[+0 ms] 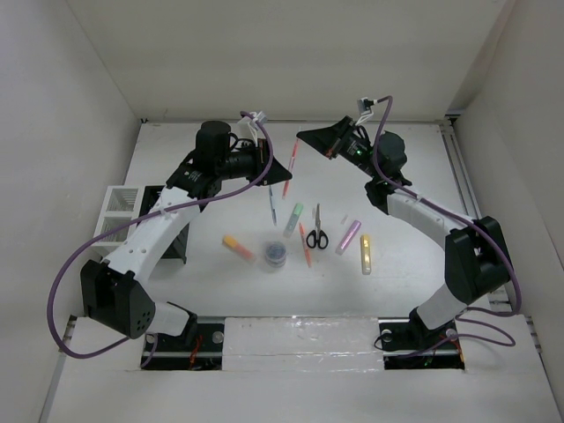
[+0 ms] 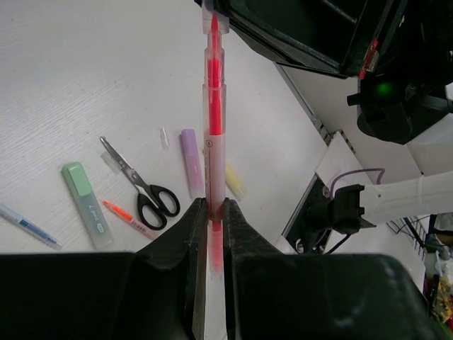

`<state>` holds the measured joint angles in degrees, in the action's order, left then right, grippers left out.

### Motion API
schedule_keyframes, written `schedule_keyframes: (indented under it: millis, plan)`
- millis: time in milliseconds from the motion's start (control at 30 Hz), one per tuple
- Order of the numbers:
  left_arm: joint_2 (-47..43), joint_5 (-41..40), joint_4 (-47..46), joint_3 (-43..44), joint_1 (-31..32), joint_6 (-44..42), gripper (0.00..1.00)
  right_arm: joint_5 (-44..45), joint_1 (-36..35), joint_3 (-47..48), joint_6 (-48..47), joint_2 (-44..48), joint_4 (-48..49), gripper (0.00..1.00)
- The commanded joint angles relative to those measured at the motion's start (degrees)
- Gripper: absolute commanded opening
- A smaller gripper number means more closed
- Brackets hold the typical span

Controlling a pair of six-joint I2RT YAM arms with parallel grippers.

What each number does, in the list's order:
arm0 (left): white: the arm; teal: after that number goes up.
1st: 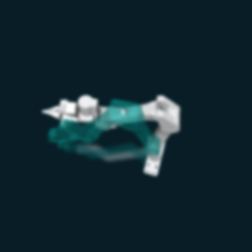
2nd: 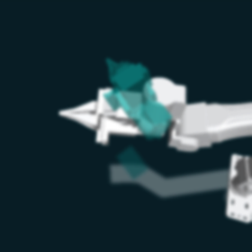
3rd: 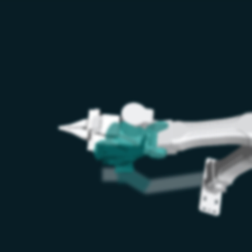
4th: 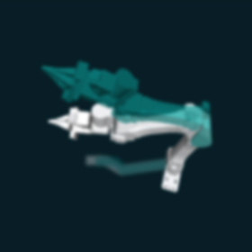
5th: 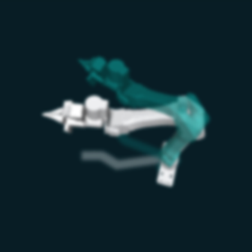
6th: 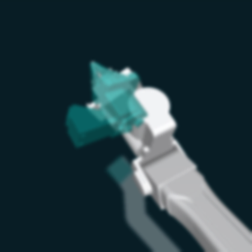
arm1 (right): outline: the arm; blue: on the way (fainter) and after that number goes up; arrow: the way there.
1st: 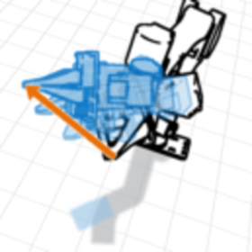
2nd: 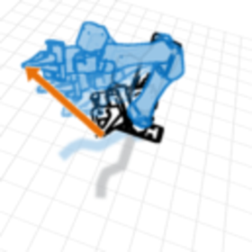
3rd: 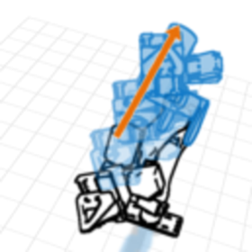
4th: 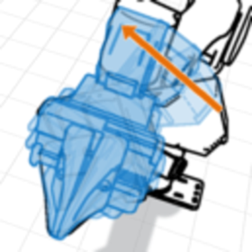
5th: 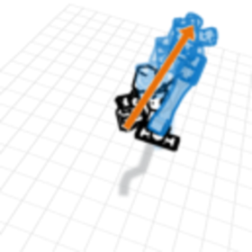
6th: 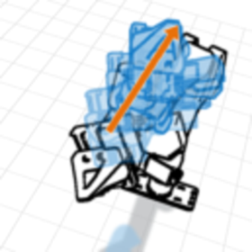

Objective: Sort the stationery into containers
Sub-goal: Cap the pen

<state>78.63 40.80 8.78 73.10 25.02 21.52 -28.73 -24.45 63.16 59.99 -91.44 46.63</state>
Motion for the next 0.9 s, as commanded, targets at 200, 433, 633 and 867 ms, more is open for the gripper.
schedule_keyframes:
  millis: [200,433,633,867]
  plan:
    - [-0.85,-1.33,-3.33,1.96,-0.41,1.5,0.0,-0.8,-0.87,0.65,-0.92,1.0,3.38,0.0]
    - [0.21,-1.33,-7.45,3.19,-0.41,4.23,0.0,-0.8,-1.39,1.36,-0.92,0.48,3.38,0.0]
    - [1.52,-0.81,-12.46,3.89,-0.41,7.13,0.0,-0.8,-1.39,1.88,-0.92,0.47,3.38,0.0]
    - [3.11,-0.81,-16.16,5.9,-0.41,10.74,0.0,-0.8,-1.91,1.88,-2.85,0.47,1.98,0.0]
